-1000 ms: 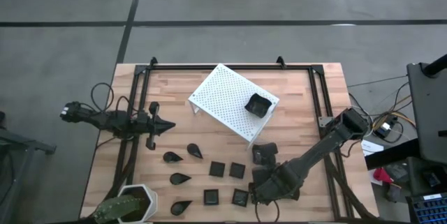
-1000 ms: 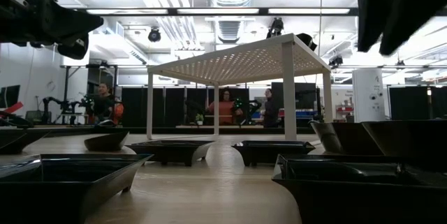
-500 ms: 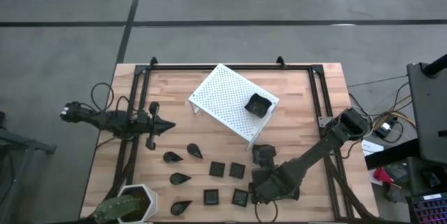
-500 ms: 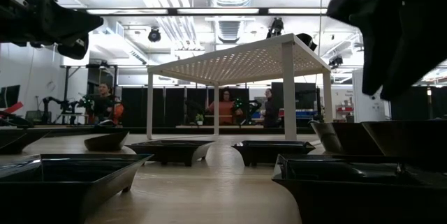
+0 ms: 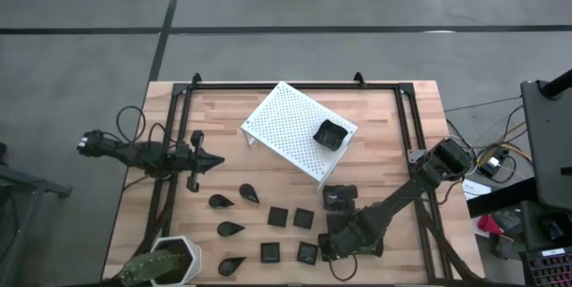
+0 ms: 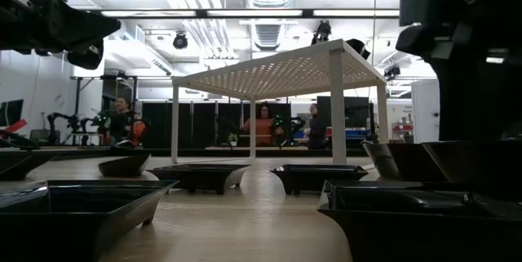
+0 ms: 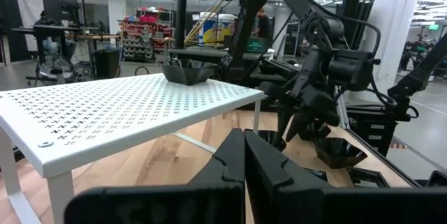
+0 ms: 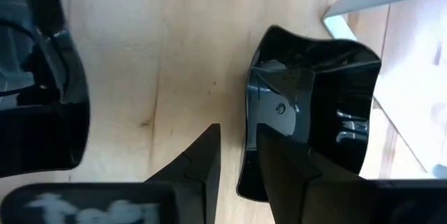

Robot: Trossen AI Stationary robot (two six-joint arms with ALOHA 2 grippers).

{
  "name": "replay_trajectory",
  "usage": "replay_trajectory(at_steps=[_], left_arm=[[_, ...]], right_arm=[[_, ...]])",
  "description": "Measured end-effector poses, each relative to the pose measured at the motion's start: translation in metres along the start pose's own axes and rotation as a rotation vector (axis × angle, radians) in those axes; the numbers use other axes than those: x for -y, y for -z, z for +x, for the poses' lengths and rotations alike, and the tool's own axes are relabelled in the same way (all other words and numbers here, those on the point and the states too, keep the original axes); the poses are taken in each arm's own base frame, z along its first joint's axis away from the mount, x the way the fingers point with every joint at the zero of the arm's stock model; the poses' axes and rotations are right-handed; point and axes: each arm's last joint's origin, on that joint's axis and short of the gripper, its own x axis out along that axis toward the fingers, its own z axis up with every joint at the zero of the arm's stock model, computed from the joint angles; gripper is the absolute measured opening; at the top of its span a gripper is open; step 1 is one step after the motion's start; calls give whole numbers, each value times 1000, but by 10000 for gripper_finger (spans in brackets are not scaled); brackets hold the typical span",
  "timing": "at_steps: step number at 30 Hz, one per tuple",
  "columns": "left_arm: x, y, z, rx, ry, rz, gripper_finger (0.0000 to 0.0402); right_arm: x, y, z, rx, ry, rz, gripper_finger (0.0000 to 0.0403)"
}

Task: Pick & Place Mini shaped plates
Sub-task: Stack the distorted square plate on top of the other distorted square plate on the shelf

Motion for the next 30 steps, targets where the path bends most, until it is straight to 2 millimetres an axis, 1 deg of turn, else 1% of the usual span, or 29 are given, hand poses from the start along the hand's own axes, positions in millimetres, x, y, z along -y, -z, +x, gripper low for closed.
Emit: replay_trajectory(at_steps=[9,17,21,30], left_arm=[[0,0,0,0,0,0,0],[0,0,0,0,-1,0,0],[0,0,0,0,-1,0,0],[0,0,0,0,-1,0,0]], right_arm=[[1,0,1,1,3,11,69],[4,-4,3,19,1,41,70],[7,-6,5,17,4,58,65],[6,-6,4,17,-2,65,52]])
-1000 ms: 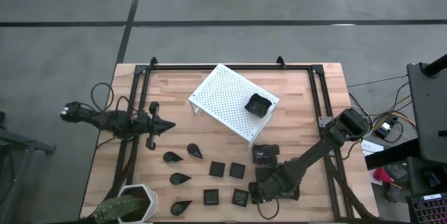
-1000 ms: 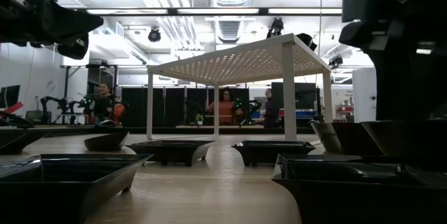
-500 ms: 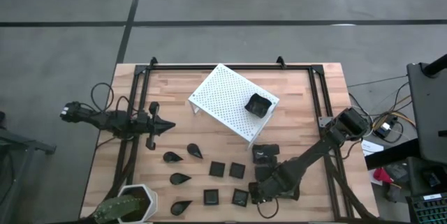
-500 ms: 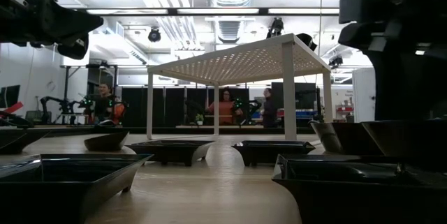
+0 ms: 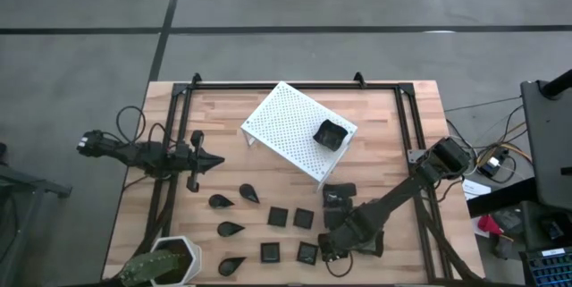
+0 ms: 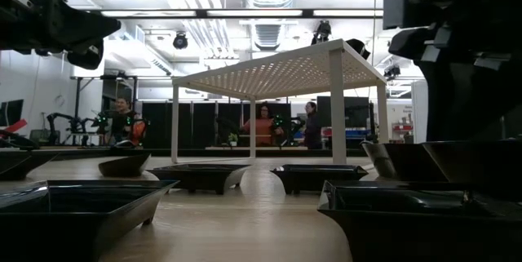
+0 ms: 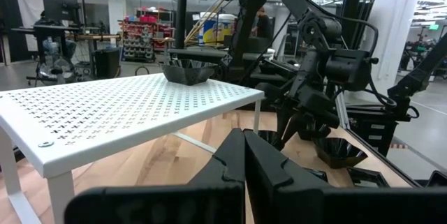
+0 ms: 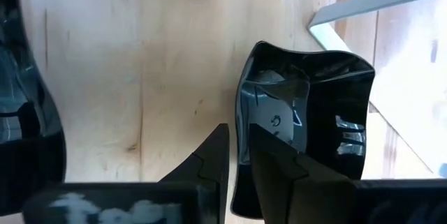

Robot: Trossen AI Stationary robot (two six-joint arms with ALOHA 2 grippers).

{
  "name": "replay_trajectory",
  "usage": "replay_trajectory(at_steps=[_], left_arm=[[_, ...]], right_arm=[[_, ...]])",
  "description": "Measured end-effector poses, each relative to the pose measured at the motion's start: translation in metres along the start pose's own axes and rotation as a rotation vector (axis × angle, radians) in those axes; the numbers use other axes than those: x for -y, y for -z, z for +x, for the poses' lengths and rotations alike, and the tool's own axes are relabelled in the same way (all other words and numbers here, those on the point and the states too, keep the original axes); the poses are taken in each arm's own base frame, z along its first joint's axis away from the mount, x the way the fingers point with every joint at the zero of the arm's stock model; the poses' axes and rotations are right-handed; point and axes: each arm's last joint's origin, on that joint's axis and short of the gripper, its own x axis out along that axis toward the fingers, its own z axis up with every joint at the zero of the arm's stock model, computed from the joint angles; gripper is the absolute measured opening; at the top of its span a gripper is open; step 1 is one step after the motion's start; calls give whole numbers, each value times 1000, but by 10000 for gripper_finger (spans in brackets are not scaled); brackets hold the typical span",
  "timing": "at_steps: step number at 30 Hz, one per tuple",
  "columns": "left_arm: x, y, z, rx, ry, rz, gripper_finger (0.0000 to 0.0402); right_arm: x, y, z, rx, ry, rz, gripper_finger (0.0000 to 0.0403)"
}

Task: Pick & Place Mini shaped plates
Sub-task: Stack the distorted square plate on top of the other distorted square plate on the shelf

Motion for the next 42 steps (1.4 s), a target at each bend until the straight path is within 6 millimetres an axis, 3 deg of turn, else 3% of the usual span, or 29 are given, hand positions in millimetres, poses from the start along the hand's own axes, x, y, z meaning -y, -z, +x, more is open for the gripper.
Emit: replay_trajectory(at_steps=[8,15,20,34,42], left_arm=[[0,0,0,0,1,0,0],[0,0,0,0,1,0,0],[0,0,0,0,1,0,0],[0,0,0,0,1,0,0],[0,0,0,0,0,0,0]], right_arm=[[2,-1,2,-3,-2,14,50],[6,-2,5,-12,-2,41,13],[6,-2,4,-23,-9,57,9],[7,-25,-39,-28,-36,99,8],[4,-34,-72,-69,-152,109,8]])
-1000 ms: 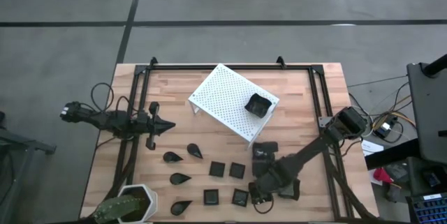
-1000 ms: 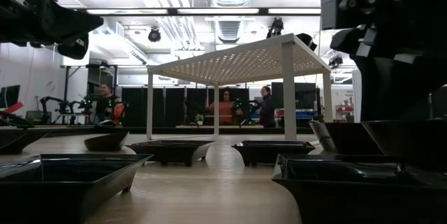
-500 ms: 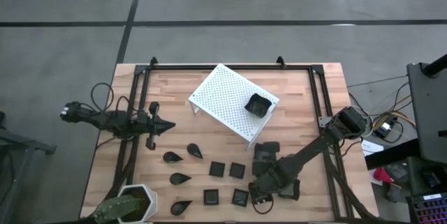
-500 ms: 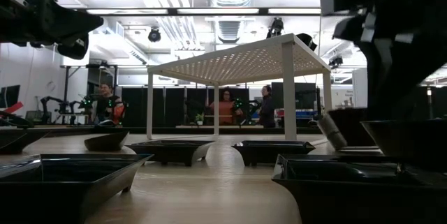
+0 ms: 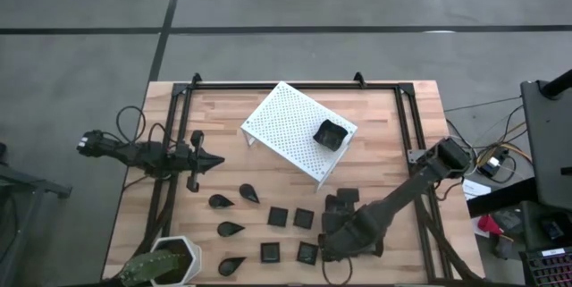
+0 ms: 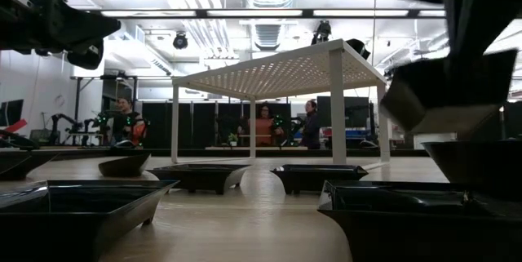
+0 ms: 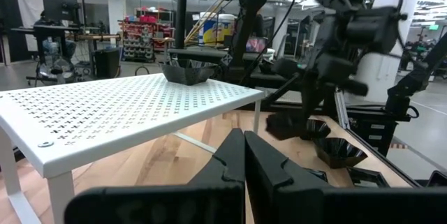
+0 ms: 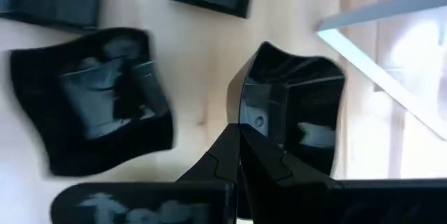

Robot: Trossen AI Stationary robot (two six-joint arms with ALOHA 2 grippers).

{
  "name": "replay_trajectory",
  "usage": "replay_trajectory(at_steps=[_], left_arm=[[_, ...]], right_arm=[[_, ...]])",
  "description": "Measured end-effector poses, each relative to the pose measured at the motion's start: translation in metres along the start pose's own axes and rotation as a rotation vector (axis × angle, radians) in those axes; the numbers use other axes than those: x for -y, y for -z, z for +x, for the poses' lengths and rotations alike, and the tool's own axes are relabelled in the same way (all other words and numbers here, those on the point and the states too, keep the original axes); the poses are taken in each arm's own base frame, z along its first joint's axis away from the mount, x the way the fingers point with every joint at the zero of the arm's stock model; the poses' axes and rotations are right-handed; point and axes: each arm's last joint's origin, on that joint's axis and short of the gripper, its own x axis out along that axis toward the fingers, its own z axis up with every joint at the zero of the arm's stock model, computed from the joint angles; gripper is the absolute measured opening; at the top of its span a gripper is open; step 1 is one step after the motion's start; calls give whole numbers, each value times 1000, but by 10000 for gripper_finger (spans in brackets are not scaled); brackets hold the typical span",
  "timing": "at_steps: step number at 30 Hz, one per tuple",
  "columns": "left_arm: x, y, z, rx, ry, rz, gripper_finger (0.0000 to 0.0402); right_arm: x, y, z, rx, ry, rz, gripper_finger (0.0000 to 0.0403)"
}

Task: Pick & Place Mini shaped plates
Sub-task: Stack the distorted square plate on top of the other distorted square plate on the shelf

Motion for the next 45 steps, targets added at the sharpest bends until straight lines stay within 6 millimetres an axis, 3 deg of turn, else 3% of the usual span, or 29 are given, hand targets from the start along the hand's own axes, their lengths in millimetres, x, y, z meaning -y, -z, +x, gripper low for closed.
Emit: replay_trajectory(at_steps=[12,17,23,35,45], left_arm=[[0,0,0,0,0,0,0],[0,0,0,0,0,0,0],[0,0,0,0,1,0,0],[0,0,0,0,1,0,0],[0,0,0,0,1,0,0]], right_arm=[[10,-12,-69,38,37,58,8],[25,-17,-94,77,110,104,8],[50,-37,-117,209,142,188,8],[114,-68,-104,204,283,260,8],[146,-78,-92,162,359,279,8]])
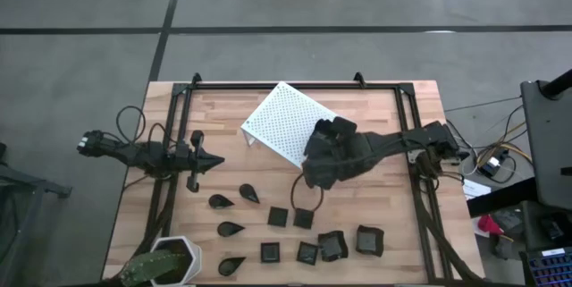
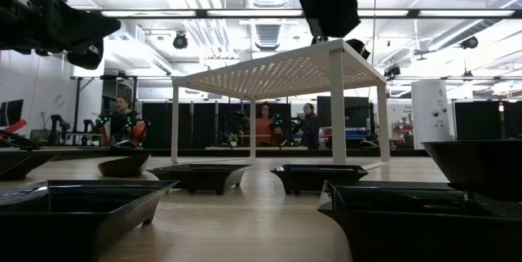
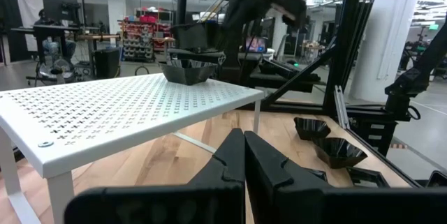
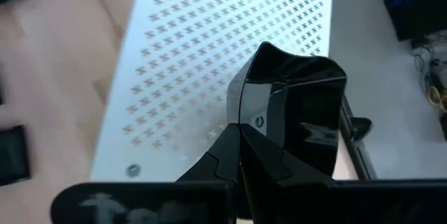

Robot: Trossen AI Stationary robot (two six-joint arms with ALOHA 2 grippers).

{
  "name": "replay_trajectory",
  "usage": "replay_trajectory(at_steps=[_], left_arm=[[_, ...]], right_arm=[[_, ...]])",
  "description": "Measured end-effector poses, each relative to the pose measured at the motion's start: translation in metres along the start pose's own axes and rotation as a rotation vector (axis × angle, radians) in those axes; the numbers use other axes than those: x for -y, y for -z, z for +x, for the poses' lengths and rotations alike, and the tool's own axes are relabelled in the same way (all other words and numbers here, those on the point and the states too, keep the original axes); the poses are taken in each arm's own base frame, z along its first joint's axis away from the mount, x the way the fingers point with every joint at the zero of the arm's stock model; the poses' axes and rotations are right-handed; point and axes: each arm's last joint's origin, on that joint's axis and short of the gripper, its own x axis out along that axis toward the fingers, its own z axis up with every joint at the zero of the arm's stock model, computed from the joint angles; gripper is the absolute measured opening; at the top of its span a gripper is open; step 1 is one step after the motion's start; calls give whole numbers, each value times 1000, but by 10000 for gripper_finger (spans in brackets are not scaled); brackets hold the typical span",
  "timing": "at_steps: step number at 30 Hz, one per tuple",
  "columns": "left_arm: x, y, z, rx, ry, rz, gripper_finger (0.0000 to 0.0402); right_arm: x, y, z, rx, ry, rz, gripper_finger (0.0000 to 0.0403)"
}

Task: Pick & Place Mini shaped plates
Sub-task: Stack the distorted square plate on top of the other distorted square plate on the shelf

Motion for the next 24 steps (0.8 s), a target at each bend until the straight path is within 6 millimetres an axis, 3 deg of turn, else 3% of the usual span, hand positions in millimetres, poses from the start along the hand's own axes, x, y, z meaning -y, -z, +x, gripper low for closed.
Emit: replay_trajectory(at_steps=[9,24], left_arm=[[0,0,0,0,0,0,0],[0,0,0,0,-1,0,0]], right_arm=[[5,2,26,-76,59,-34,8],[10,7,45,-133,106,-43,8]])
